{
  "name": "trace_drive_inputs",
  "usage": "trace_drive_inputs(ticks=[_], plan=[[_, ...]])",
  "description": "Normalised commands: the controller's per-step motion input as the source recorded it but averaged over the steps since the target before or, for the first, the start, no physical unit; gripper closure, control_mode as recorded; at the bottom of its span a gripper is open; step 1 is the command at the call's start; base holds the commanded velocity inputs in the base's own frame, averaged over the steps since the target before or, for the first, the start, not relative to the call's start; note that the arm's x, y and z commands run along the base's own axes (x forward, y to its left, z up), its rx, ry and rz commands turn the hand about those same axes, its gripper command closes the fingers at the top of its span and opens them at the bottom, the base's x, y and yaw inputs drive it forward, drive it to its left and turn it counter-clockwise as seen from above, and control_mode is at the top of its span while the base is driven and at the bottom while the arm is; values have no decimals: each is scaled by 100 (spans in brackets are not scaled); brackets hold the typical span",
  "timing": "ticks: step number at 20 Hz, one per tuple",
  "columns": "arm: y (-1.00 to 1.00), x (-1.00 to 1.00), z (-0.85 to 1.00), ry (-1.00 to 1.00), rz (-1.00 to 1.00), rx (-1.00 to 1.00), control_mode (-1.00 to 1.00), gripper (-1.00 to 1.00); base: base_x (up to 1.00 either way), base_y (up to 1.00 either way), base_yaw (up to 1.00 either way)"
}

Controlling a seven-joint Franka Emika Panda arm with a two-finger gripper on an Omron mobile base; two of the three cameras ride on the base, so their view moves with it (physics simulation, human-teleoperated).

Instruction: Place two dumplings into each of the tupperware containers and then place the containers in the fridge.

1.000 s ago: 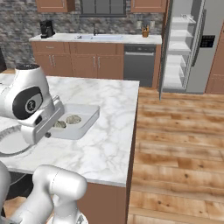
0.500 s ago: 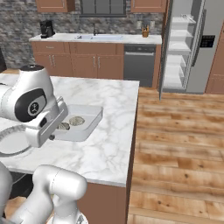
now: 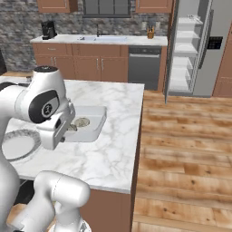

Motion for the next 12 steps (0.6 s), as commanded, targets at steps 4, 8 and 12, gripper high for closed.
trace_drive_inputs(ticks=[4,8,12], plan=[[0,3,-3,0,11,0,-100,100,0,0,0],[0,0,0,0,3,0,100,100,0,0,0],[0,0,0,0,0,0,100,100,-77,-33,-7]])
